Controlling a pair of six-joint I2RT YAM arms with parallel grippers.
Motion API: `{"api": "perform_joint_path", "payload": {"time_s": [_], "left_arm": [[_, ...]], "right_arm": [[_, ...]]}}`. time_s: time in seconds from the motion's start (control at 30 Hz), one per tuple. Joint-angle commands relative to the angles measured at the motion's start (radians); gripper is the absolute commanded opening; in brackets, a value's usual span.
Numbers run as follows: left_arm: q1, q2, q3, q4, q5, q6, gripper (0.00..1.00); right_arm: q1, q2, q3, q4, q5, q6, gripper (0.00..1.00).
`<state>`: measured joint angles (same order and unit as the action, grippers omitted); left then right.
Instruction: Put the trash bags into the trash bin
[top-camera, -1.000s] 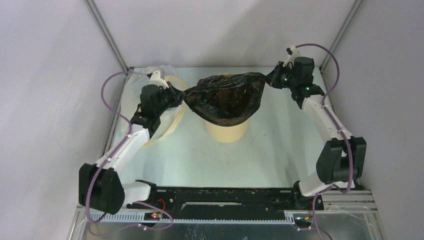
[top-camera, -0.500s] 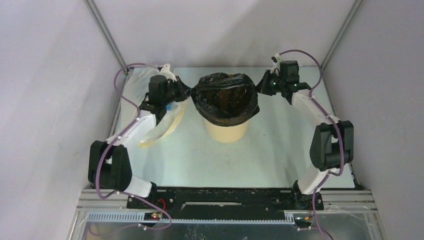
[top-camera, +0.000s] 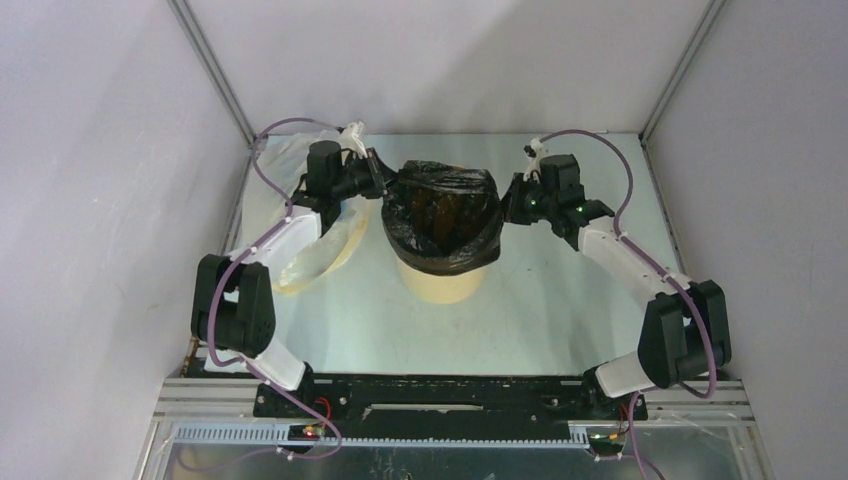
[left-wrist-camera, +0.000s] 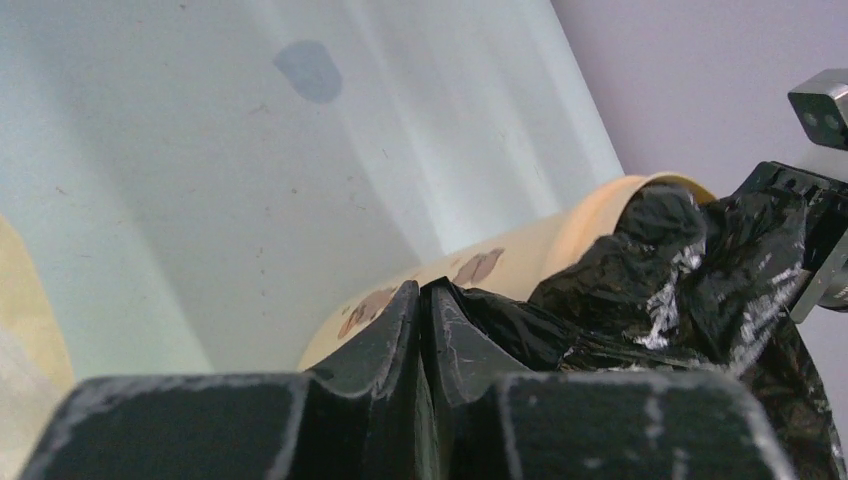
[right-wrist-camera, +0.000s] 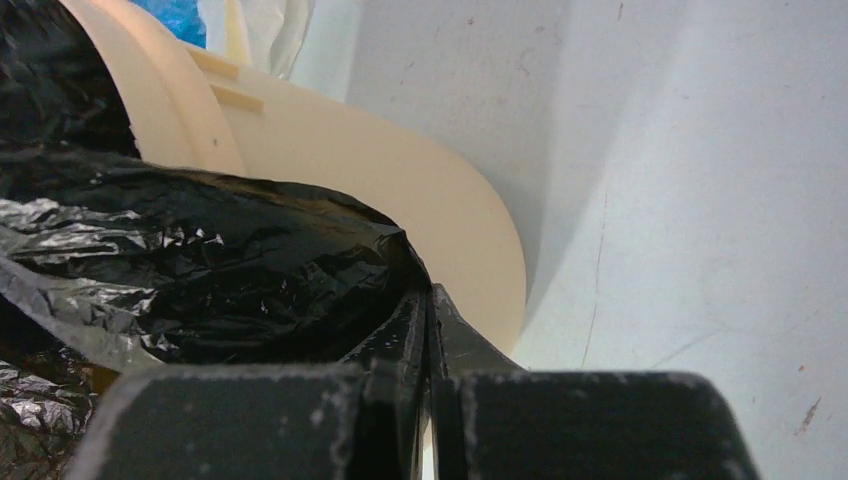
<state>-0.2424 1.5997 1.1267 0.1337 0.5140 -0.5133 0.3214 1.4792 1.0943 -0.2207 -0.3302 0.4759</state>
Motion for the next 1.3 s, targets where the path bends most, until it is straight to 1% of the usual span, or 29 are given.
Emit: {"api": "perform_joint_path", "payload": {"time_s": [0.0,0.03,0.07,0.13,0.17,0.2,0.3,0.4,0.43,0.5,0.57,0.67,0.77,0.83,0.9,0.93,1.07,1.27], "left_arm": [[-0.001,-0.023,0.007,0.029,0.078,0.01,0.18],[0.0,-0.032,0.004,0.02,0.067,0.016,0.19],[-0.001,-0.045,0.001,0.011,0.049,0.024,0.21],[0.0,-0.073,-0.006,-0.011,0.005,0.032,0.27],[0.0,-0.089,-0.009,-0.023,-0.03,0.034,0.29],[0.0,-0.109,-0.012,-0.036,-0.055,0.034,0.33],[0.0,-0.149,-0.021,-0.054,-0.095,0.031,0.4],[0.0,-0.189,-0.03,-0.085,-0.146,0.027,0.46],[0.0,-0.205,-0.034,-0.094,-0.168,0.027,0.48],[0.0,-0.232,-0.042,-0.108,-0.206,0.031,0.5],[0.0,-0.249,-0.047,-0.121,-0.232,0.034,0.51],[0.0,-0.258,-0.046,-0.126,-0.237,0.036,0.5],[0.0,-0.271,-0.051,-0.153,-0.251,0.039,0.49],[0.0,-0.286,-0.057,-0.158,-0.267,0.041,0.49],[0.0,-0.3,-0.064,-0.16,-0.273,0.044,0.49],[0.0,-0.308,-0.066,-0.161,-0.275,0.043,0.49],[0.0,-0.341,-0.077,-0.167,-0.28,0.044,0.5],[0.0,-0.395,-0.107,-0.167,-0.268,0.031,0.59]], "right_arm": [[0.027,-0.072,-0.013,0.019,0.06,0.007,0.0],[0.014,-0.086,-0.013,0.008,0.078,0.004,0.0],[-0.005,-0.102,-0.013,-0.009,0.107,0.01,0.05],[-0.038,-0.139,-0.014,-0.045,0.16,0.017,0.21],[-0.049,-0.166,-0.015,-0.053,0.181,0.004,0.26],[-0.059,-0.188,-0.015,-0.057,0.205,-0.018,0.31],[-0.082,-0.249,-0.016,-0.062,0.249,-0.065,0.42],[-0.101,-0.31,-0.015,-0.032,0.225,-0.119,0.47],[-0.101,-0.329,-0.015,-0.011,0.197,-0.147,0.49],[-0.094,-0.354,-0.011,0.046,0.08,-0.196,0.58],[-0.087,-0.348,0.022,0.082,-0.035,-0.226,0.59],[-0.066,-0.284,0.118,0.06,-0.194,-0.256,0.58],[-0.009,-0.206,0.214,0.007,-0.285,-0.316,0.6],[0.031,-0.155,0.282,-0.046,-0.292,-0.385,0.64],[0.057,-0.102,0.343,-0.084,-0.293,-0.41,0.7],[0.063,-0.074,0.372,-0.1,-0.297,-0.414,0.71],[0.082,0.022,0.472,-0.147,-0.313,-0.428,0.71],[0.114,0.133,0.594,-0.26,-0.311,-0.487,0.69]]}}
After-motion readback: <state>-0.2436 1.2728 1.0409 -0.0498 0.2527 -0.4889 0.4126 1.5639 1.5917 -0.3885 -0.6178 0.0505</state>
